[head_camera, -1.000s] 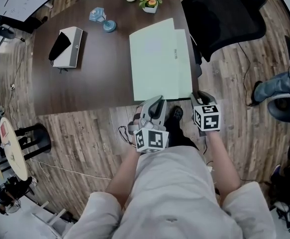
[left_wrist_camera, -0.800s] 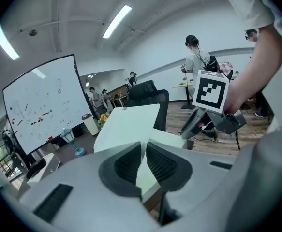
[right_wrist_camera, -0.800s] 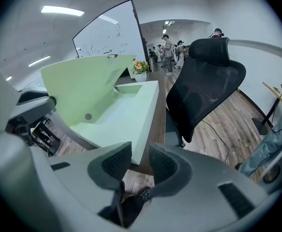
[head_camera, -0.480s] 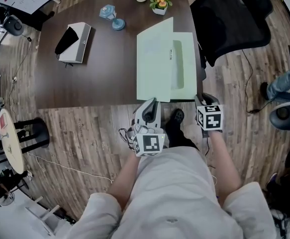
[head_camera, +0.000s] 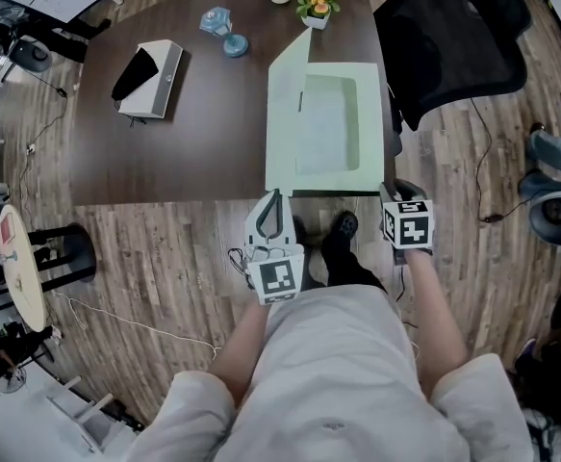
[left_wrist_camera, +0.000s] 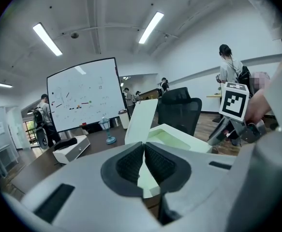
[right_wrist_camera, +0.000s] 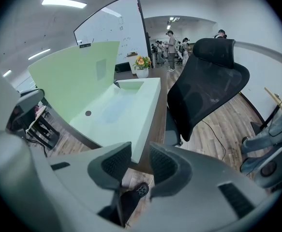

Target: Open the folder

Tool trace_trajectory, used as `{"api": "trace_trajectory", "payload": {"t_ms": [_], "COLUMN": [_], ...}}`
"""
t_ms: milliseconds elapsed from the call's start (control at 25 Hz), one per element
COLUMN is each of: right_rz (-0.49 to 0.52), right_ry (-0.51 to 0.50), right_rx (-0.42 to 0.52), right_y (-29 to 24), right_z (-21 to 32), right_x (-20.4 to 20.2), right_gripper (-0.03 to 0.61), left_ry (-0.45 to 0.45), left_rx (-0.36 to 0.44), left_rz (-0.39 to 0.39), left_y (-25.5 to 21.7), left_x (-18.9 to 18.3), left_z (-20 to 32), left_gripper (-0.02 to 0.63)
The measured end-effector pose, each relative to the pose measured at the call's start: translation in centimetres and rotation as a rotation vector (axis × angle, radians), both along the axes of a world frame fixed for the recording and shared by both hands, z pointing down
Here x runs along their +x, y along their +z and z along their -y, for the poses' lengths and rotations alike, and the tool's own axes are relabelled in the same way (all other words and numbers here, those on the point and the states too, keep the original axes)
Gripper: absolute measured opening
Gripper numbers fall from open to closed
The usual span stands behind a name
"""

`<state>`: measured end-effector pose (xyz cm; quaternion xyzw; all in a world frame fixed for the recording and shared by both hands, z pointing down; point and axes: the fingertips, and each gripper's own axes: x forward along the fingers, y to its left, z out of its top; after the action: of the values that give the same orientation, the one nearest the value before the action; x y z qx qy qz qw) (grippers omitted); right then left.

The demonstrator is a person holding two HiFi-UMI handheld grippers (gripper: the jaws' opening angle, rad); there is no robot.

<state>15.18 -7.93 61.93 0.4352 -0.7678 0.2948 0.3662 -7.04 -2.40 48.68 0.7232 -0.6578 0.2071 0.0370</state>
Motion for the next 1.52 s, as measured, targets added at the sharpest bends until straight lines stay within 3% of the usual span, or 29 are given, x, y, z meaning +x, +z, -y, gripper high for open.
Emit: {"api": "trace_trajectory", "payload": {"t_ms": [680,1120,1520], "right_rz": [-0.001,0.004,0.002], "right_ry": [-0.003,-0.009,-0.003], "right_rx": [0.006,0.011,0.008], "right_y": [0.0,0.1,-0.1], "right_z": [-0.1,0.0,-0.2], "right_x": [-0.2,-0.4,-0.4], "right_gripper": [0.103,0.091,0.084], "left_ry": [-0.272,-0.4,-0.458], "left_rx": [-0.04,-0.078,-0.127], "left_rz": [-0.099,-0.159,-0.15], "left_y": [1.7,3.5,5.4], "left_x": [-8.1,-12.5,-15.8], "left_z": [-1.5,-1.8,-2.4], "left_gripper": [0.008,0.008,0.008]}}
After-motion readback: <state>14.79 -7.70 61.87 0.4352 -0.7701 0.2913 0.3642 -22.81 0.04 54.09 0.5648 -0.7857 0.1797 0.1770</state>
